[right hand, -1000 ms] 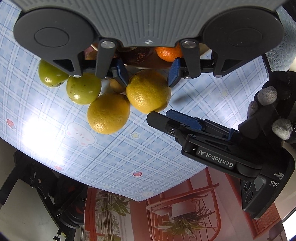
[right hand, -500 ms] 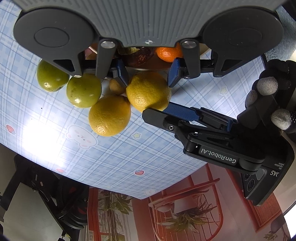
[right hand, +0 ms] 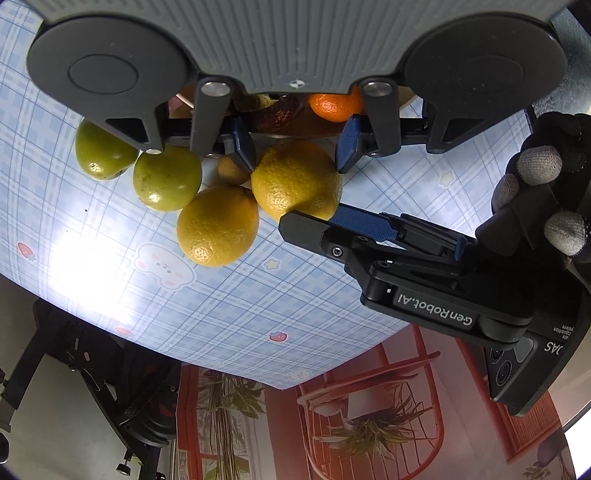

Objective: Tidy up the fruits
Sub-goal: 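Carry both lemons onto the white plate and open both grippers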

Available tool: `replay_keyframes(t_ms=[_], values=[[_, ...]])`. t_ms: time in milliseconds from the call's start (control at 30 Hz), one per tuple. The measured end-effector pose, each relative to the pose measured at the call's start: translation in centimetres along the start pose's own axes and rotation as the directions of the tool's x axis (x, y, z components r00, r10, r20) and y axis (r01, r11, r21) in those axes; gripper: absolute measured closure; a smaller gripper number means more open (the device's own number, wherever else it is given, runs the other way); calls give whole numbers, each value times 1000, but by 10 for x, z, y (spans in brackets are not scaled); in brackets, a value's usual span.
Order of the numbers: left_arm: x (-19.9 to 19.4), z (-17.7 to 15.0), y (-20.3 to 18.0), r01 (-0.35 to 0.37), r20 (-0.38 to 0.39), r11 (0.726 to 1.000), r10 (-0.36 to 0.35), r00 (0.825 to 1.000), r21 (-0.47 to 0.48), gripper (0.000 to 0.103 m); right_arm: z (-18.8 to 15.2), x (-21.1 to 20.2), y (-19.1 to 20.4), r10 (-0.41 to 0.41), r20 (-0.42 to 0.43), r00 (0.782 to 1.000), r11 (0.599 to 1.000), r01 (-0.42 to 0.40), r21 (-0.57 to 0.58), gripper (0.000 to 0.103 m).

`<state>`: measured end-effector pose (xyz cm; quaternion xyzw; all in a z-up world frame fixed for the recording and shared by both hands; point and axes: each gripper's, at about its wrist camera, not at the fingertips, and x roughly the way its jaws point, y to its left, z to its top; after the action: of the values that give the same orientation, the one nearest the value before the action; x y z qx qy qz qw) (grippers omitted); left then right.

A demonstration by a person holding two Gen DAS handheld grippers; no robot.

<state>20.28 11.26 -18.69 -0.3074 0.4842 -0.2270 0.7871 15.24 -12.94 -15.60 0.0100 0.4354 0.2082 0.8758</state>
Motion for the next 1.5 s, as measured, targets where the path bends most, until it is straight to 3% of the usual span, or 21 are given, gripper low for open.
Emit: replay_keyframes(t_ms=[233, 633, 1033, 1500], values=[[-26, -3, -26, -20, 14, 997, 19, 1000, 77, 50, -2, -27, 8, 20, 52, 998, 1000, -19, -7, 53], [-55, -48, -52, -26, -42, 985, 34, 999, 171, 50, -36, -68, 29, 30, 24, 999, 1000, -29, -9, 53], [-44, -77, -44, -56, -90, 976, 76, 993, 208, 50, -57, -59, 40, 9, -72, 997, 1000, -11, -19, 54], [-35, -70, -34, -59, -97, 982, 78, 992, 179, 56, -53, -46, 47, -19, -112, 994, 997, 11, -72, 57]])
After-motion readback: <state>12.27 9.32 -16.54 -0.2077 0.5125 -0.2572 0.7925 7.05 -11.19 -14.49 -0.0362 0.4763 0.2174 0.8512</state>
